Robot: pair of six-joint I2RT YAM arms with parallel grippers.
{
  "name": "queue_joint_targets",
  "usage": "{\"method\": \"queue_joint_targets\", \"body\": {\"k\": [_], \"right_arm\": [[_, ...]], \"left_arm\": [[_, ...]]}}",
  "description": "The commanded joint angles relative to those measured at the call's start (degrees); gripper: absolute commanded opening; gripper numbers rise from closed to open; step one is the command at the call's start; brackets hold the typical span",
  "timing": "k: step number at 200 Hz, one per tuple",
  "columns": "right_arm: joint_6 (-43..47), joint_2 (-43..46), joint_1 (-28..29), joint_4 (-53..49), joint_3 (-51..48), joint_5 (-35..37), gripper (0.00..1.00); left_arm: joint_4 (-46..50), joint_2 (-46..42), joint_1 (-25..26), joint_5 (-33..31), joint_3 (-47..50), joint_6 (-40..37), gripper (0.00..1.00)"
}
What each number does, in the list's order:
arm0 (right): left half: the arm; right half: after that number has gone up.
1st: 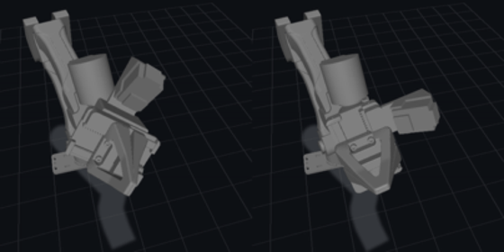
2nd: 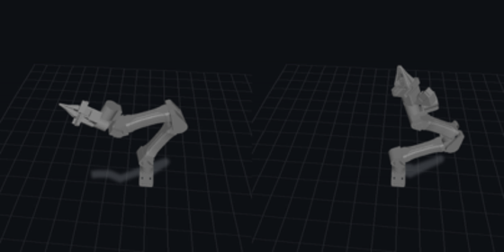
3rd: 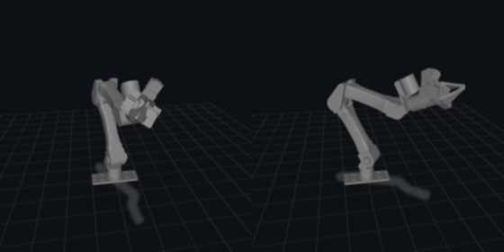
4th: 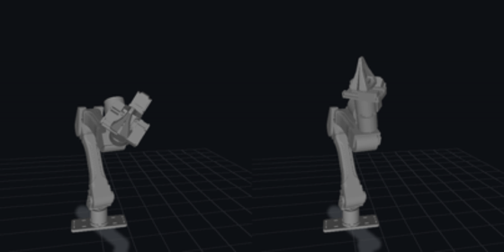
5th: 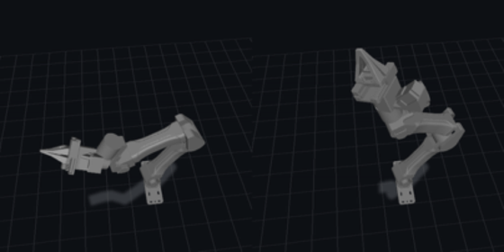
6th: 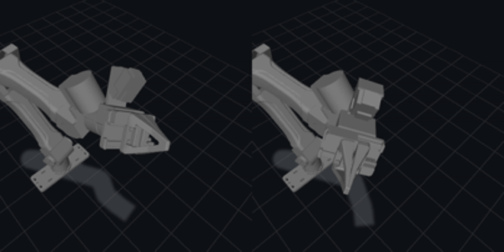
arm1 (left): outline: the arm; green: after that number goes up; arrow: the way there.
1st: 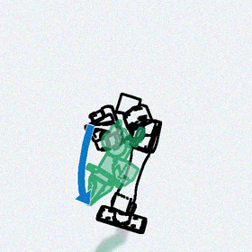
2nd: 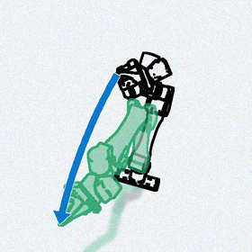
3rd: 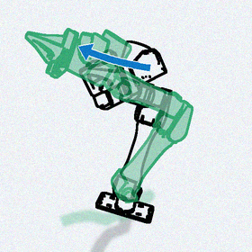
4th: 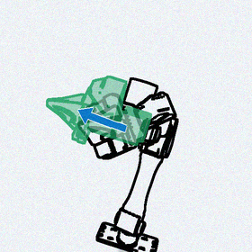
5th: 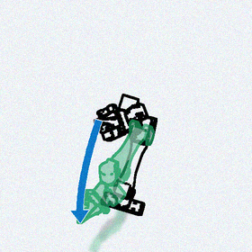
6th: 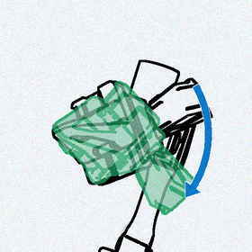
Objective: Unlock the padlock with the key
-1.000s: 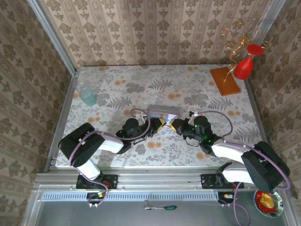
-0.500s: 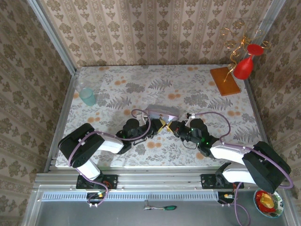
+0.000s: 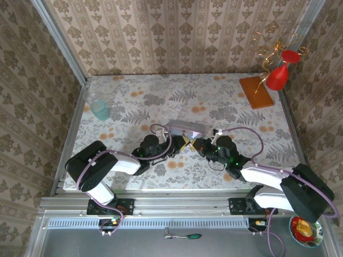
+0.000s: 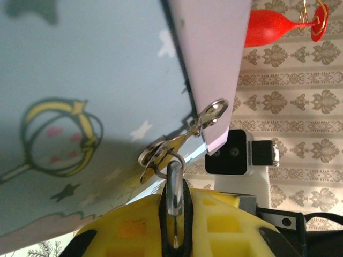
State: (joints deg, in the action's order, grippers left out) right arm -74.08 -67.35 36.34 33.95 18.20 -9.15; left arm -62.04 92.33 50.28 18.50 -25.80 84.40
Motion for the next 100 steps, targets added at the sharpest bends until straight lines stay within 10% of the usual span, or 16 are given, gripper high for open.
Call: {"method": "queue_joint_targets", "body": {"k": [1, 32, 100], "right_arm": [[6.65, 5.64, -1.18, -9.03, 1.43, 2.49, 0.15], [10.07, 9.73, -3.30, -14.89, 0.20, 0.78, 0.31], [7.15, 9.98, 0.95, -12.10, -1.05, -1.35, 0.32]], "left_arm": [[-1.66, -2.58, 0.69, 3.41, -1.32, -2.18, 0.00], [-0.19, -3.00, -0.01, 2.90, -1.09, -3.05, 0.00], [-0.21, -2.55, -0.22, 2.68, -0.92, -3.19, 0.00]]}}
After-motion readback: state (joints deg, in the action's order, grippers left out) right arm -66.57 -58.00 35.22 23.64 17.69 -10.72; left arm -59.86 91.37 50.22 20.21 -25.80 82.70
